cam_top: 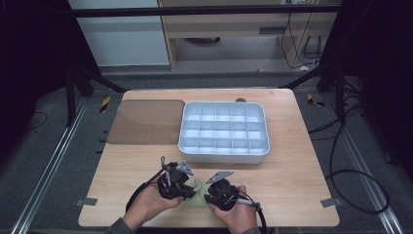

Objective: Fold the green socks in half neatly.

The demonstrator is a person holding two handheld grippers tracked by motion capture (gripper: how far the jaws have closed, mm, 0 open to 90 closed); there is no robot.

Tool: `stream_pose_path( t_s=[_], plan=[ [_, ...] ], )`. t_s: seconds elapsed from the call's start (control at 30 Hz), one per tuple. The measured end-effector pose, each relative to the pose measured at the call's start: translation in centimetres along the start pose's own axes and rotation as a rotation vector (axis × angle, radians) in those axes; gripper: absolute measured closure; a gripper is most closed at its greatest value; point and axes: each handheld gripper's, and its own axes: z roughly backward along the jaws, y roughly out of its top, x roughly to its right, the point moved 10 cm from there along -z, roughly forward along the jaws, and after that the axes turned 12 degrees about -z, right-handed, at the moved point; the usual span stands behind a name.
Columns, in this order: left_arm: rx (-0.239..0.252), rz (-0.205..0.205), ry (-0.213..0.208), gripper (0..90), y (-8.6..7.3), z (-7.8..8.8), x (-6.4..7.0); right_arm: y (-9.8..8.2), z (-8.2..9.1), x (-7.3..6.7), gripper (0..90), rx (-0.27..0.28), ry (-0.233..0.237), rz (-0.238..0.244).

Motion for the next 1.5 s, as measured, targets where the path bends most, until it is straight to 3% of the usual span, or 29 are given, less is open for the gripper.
stream_pose_path(
  t_s=[0.13,0.33,0.6,0.97,1.23,1.37,1.5],
  plan=[
    [0.004,0.006,0.000,80.1,0.1,-0.3,0.0,-0.2,0.6,0.0,74.3,0.000,0.010,0.009],
    [0.007,-0.005,-0.004,80.1,0.4,-0.6,0.4,-0.6,0.0,-0.1,81.1,-0.026,0.024,0.002],
    [0.027,-0.019,-0.023,80.1,1.0,-0.5,1.6,-0.6,-0.2,-0.1,83.3,-0.029,0.031,0.002],
    [0.021,-0.010,-0.014,79.9,1.1,-1.3,1.2,-0.6,-0.2,0.0,82.3,-0.020,0.046,-0.011],
    [0.016,-0.009,0.011,79.3,1.3,-1.9,1.0,-0.6,0.7,0.3,74.6,0.009,0.035,-0.007],
    [0.020,-0.011,0.007,76.0,1.4,-2.2,1.3,-0.8,1.2,0.6,72.8,0.008,0.024,-0.012],
    [0.044,-0.014,0.014,67.1,1.8,-1.9,1.7,-0.7,2.3,1.2,71.0,0.023,0.011,-0.021]
  ],
)
